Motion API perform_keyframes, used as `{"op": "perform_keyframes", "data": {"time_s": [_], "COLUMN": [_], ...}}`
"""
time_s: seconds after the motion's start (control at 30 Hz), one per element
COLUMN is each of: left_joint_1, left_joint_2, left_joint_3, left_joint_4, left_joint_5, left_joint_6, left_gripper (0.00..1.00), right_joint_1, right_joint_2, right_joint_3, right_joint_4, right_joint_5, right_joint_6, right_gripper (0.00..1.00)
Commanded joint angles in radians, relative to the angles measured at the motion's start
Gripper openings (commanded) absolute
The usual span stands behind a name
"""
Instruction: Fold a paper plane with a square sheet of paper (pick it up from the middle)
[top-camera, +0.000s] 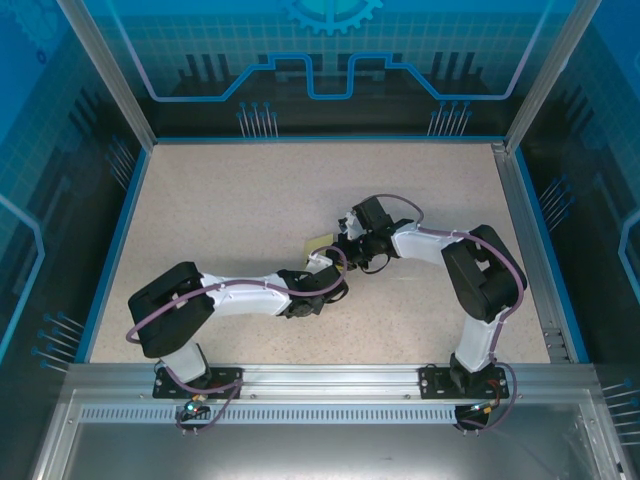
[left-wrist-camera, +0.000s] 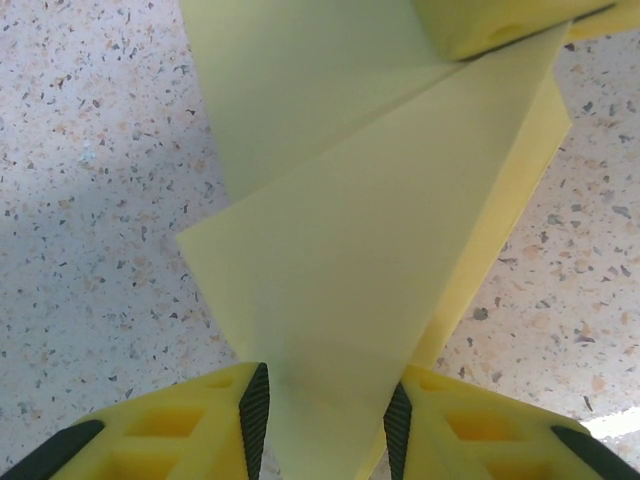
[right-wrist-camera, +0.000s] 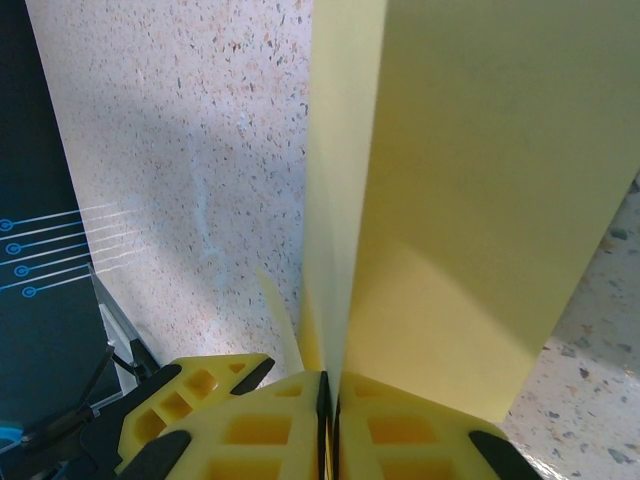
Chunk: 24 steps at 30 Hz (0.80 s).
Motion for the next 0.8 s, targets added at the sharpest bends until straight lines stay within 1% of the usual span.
{"op": "perform_keyframes", "data": {"time_s": [0.0,0.2,0.33,0.5,0.67,0.77], "left_joint_1": [0.005,0.005,0.005,0.005,0.007,0.008], "left_joint_2": [0.004,0.010,0.012,0.013,0.016,0.016], "left_joint_3": [-0.012,-0.024,-0.024,-0.023,-0.025,-0.027], "left_joint_4": [-0.026,-0.013,-0.005,-0.001,0.004,0.008], "left_joint_5": [-0.034,-0.033,-0.029,-0.032,-0.029,-0.026], "left_joint_6": [-0.015,-0.019,-0.013,-0.007,-0.010,-0.010], "left_gripper": [0.36,0.28,0.26,0.20,0.17,0.12], "right_joint_1": [0.014,0.014,0.015,0.015,0.014,0.015], "right_joint_2": [-0.004,0.001,0.004,0.006,0.005,0.004], "right_joint_3": [0.024,0.028,0.031,0.034,0.039,0.036], "right_joint_4": [-0.032,-0.035,-0.039,-0.039,-0.044,-0.045], "right_joint_5": [-0.011,-0.012,-0.010,-0.014,-0.014,-0.012], "right_joint_6": [-0.007,-0.007,-0.010,-0.008,-0.008,-0.009], "right_gripper": [0.11,0.08,0.07,0.04,0.04,0.06]}}
